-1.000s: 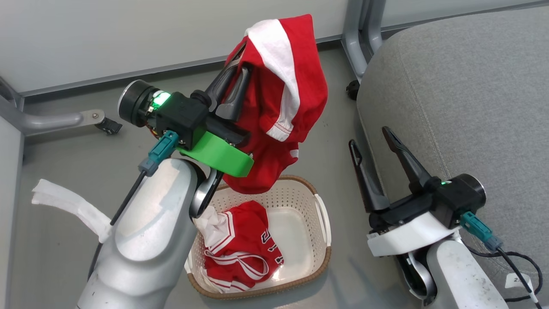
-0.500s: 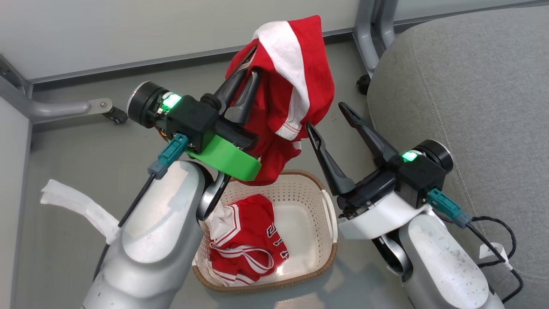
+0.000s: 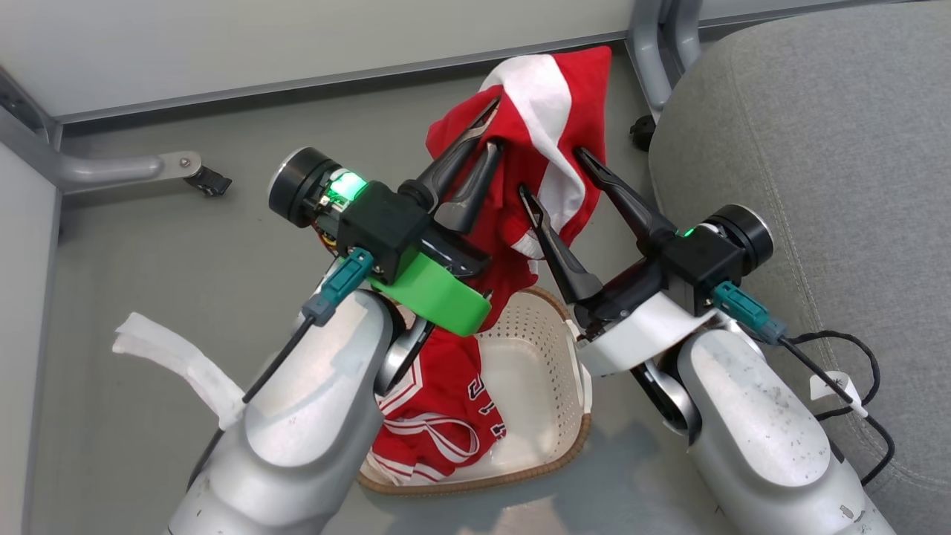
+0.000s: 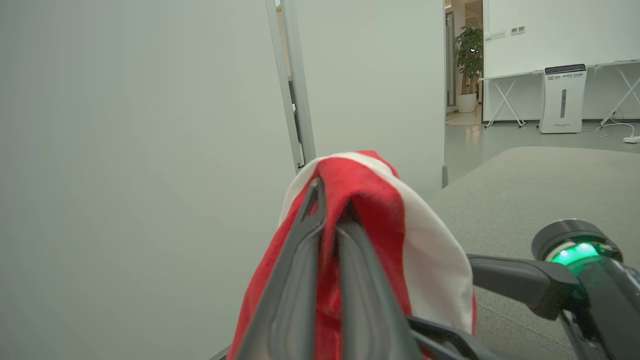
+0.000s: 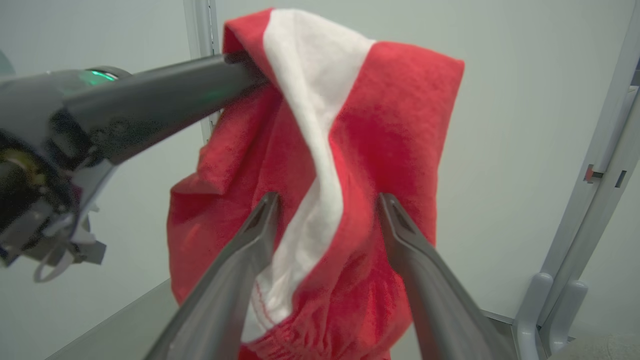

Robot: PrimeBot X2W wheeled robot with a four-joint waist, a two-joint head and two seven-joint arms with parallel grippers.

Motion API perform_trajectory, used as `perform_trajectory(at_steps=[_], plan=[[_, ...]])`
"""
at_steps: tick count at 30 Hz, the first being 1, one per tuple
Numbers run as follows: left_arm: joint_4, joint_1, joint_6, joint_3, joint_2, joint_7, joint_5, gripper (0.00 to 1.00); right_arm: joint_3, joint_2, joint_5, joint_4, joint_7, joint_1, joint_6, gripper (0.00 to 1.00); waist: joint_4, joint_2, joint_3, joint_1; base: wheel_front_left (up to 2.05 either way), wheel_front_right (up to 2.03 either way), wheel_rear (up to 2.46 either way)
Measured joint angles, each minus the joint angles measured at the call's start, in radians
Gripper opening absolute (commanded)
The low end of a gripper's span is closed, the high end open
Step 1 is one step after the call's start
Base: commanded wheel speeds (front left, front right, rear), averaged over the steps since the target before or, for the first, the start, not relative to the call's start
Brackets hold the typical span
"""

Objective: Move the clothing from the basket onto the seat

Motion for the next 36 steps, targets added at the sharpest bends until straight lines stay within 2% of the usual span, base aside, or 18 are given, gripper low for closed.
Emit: perform_trajectory(at_steps=[9, 11, 12, 36], plan=[[-0.023, 0.000, 0.000, -0.049, -0.005, 0.000, -0.010, 0.00, -0.002, 0.000, 0.024, 0.085, -0.001, -0.029, 0.000, 1.00, 0.014, 0.0000, 0.003, 0.0000, 0.00, 0.00, 0.00], [-0.025, 0.001, 0.000, -0.055, -0.005, 0.000, -0.012, 0.00, -0.002, 0.000, 0.035, 0.099, -0.001, -0.036, 0.000, 0.26, 0.017, 0.0000, 0.003, 0.0001, 0.00, 0.00, 0.00], [-0.028, 0.001, 0.000, -0.058, -0.005, 0.000, -0.016, 0.00, -0.002, 0.000, 0.039, 0.103, -0.001, -0.041, 0.000, 0.00, 0.018, 0.0000, 0.004, 0.0000, 0.00, 0.00, 0.00], [0.006, 0.020, 0.000, -0.075, -0.006, 0.000, -0.037, 0.00, -0.024, 0.000, 0.084, 0.079, -0.001, -0.038, 0.000, 0.00, 0.008, 0.0001, 0.001, 0.0000, 0.00, 0.00, 0.00]])
